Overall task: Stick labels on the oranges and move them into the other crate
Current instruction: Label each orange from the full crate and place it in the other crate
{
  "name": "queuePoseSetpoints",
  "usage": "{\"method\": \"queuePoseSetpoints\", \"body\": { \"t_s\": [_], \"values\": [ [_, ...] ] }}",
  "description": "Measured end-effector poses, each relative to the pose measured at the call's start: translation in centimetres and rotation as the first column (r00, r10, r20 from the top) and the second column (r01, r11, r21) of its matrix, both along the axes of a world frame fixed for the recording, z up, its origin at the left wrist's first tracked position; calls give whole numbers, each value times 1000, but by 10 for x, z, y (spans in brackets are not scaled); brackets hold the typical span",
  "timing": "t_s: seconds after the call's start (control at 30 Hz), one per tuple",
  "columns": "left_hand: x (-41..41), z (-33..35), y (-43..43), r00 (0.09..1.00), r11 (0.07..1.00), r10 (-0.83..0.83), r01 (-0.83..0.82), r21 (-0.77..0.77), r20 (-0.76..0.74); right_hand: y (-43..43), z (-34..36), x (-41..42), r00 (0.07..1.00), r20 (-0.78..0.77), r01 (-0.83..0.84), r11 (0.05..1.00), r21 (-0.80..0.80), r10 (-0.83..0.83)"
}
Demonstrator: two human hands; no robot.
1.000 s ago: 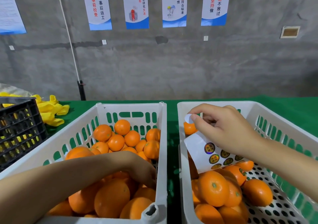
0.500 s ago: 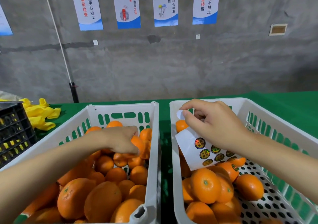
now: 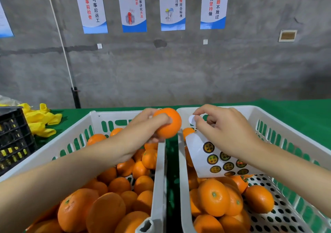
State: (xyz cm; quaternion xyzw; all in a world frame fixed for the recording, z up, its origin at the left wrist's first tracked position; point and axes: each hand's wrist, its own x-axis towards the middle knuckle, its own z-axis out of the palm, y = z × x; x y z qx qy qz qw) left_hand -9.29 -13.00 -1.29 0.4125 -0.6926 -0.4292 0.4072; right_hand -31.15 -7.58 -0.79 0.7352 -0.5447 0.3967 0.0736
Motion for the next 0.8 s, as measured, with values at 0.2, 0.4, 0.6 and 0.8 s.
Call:
{"method": "queuePoseSetpoints", "body": {
  "t_s": [0.2,0.4,0.6,0.8],
  "values": [
    [-9,-9,7,1000,1000,-6,6,-13,-8,6,4,3,1000,-13,12,996,-87,-13],
    [-8,-17,6,993,992,-111,114,-57,50,12,7,8,996,-76,-63,972,-227,47],
    [-9,-21,7,983,979,-138,154,-137,117,15,8,9,973,-193,-176,952,-252,129],
    [-10,-20,7,982,972,-170,181,-152,78,13,6,10,929,-282,-300,934,-196,239]
  ]
}}
